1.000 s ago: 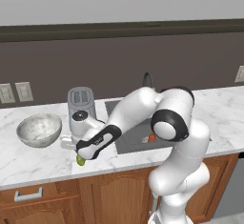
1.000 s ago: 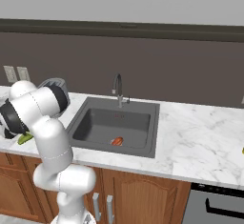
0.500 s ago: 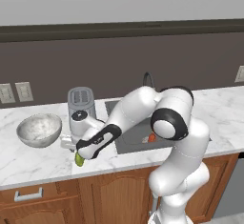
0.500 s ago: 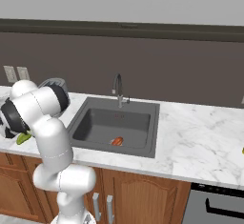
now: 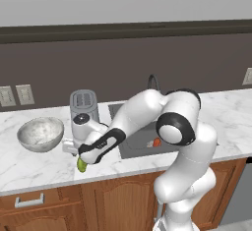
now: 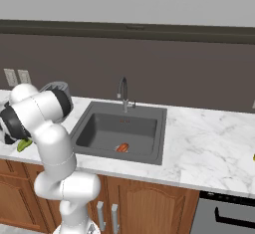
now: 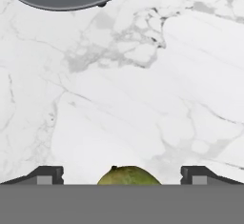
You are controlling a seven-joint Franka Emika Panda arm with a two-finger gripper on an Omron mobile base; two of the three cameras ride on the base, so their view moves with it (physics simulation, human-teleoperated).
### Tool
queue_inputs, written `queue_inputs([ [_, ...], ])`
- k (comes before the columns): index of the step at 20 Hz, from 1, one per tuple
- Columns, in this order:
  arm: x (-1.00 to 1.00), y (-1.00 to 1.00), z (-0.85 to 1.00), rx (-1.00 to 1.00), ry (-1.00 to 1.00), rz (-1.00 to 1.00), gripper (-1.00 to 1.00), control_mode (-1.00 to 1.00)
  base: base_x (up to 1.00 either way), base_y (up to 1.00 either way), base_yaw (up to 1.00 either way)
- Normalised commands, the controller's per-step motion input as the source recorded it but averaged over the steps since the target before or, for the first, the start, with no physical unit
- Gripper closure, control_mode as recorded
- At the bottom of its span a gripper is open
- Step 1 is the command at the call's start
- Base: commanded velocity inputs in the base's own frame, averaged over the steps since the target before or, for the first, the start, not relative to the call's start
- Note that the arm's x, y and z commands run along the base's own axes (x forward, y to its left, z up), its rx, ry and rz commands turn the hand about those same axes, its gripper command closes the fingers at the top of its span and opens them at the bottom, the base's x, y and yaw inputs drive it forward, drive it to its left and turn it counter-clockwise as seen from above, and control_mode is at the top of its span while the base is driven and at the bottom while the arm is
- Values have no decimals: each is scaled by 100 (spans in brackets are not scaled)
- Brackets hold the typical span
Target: Remove the sweet potato and mango from the sink. Then move the bowl and cup from the counter to the sink for washing.
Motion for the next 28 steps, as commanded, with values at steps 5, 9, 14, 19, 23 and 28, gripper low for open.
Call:
queue_inputs([
  [5,-8,-4,15,0,0,-2,-100,-100,0,0,0],
  [9,-10,-7,17,0,0,0,-100,-100,0,0,0],
  [14,-7,-10,15,0,0,0,-100,-100,0,0,0],
  [19,-6,-10,15,0,0,0,-100,-100,0,0,0],
  [23,-7,-15,16,0,-2,0,-100,-100,0,0,0],
  [28,-9,-17,16,0,-4,0,-100,-100,0,0,0],
])
